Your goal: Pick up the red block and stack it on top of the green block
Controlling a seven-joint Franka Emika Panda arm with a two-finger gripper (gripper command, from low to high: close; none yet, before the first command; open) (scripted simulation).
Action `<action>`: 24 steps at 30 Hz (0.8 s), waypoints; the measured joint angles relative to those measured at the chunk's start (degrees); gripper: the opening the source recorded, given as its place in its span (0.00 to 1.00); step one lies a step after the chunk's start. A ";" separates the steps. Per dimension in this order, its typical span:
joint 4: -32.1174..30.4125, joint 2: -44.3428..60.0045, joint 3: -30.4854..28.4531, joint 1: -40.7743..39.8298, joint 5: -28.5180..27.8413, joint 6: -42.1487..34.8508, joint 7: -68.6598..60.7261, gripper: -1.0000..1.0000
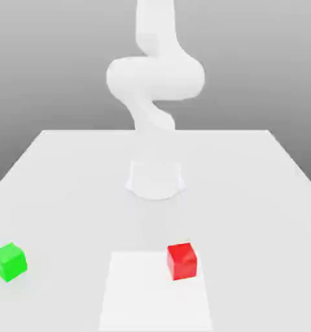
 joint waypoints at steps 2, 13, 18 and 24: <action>-3.05 4.11 0.32 0.54 0.00 2.74 -0.54 0.50; -19.51 26.64 1.94 3.46 0.09 17.82 -3.48 0.50; -27.04 38.60 2.87 4.84 0.30 25.86 -4.99 0.50; -26.40 51.25 1.63 5.69 -1.82 36.40 -3.66 0.50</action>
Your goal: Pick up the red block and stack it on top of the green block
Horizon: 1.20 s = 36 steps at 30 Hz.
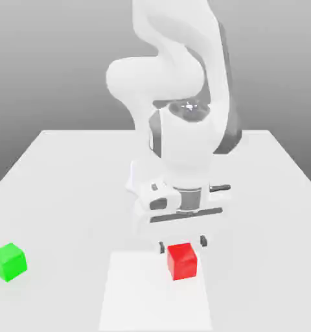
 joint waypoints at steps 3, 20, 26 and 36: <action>0.27 1.93 -0.46 0.40 -0.31 1.66 0.24 0.00; 4.96 -9.28 -8.69 -11.22 3.53 -14.41 -2.36 0.00; 14.31 -5.58 -16.45 -28.18 4.78 -20.17 -3.02 0.00; 17.94 5.34 -15.44 -33.83 11.11 -13.27 -7.53 1.00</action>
